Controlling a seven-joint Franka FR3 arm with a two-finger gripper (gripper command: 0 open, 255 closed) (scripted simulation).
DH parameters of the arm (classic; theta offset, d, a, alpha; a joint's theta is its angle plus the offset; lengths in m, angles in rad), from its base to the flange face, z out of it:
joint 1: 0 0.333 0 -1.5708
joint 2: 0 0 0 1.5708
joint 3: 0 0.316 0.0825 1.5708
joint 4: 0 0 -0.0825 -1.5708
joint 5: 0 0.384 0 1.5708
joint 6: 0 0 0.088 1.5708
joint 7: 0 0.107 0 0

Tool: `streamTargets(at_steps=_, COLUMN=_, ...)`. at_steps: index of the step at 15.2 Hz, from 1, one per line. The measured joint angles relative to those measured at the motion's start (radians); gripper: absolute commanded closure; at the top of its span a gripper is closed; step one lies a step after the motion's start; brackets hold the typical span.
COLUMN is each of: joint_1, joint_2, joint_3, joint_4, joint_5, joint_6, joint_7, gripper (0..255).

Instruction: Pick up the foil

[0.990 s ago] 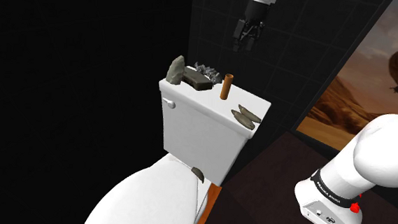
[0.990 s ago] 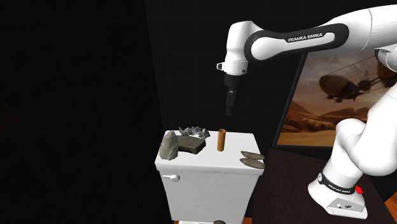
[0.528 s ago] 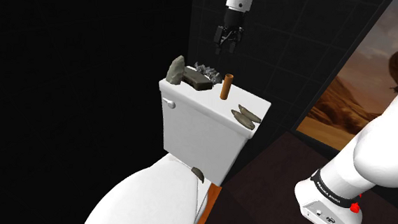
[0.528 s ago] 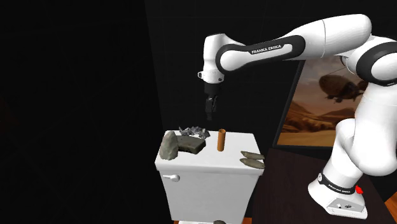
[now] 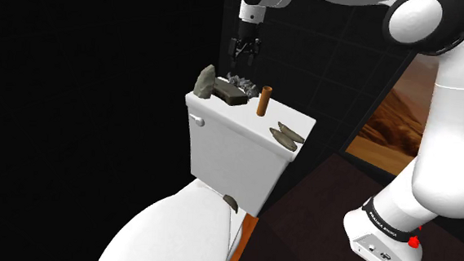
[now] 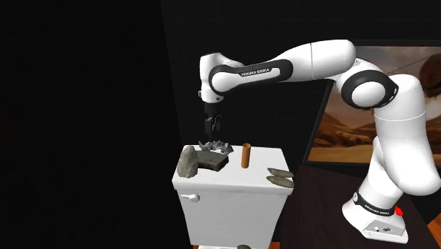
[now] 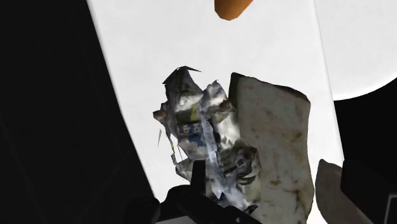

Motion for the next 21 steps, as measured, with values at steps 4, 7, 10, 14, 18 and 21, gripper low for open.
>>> streamTargets(at_steps=4, joint_1=-0.01, joint_2=0.232, joint_3=0.001, joint_4=0.302, joint_5=0.001, joint_6=-0.092, joint_7=0.014, gripper=0)
streamTargets(at_steps=7, joint_1=-0.015, joint_2=0.361, joint_3=0.004, joint_4=0.479, joint_5=0.0, joint_6=-0.15, joint_7=0.025, gripper=0)
streamTargets(at_steps=10, joint_1=-0.013, joint_2=0.373, joint_3=0.004, joint_4=0.459, joint_5=0.001, joint_6=-0.12, joint_7=0.023, gripper=0)
streamTargets(at_steps=14, joint_1=-0.012, joint_2=0.381, joint_3=0.005, joint_4=0.425, joint_5=0.002, joint_6=-0.076, joint_7=0.018, gripper=0)
streamTargets(at_steps=18, joint_1=-0.011, joint_2=0.376, joint_3=0.004, joint_4=0.405, joint_5=0.002, joint_6=-0.061, joint_7=0.019, gripper=255)
streamTargets(at_steps=21, joint_1=-0.011, joint_2=0.377, joint_3=0.004, joint_4=0.407, joint_5=0.001, joint_6=-0.06, joint_7=0.02, gripper=255)
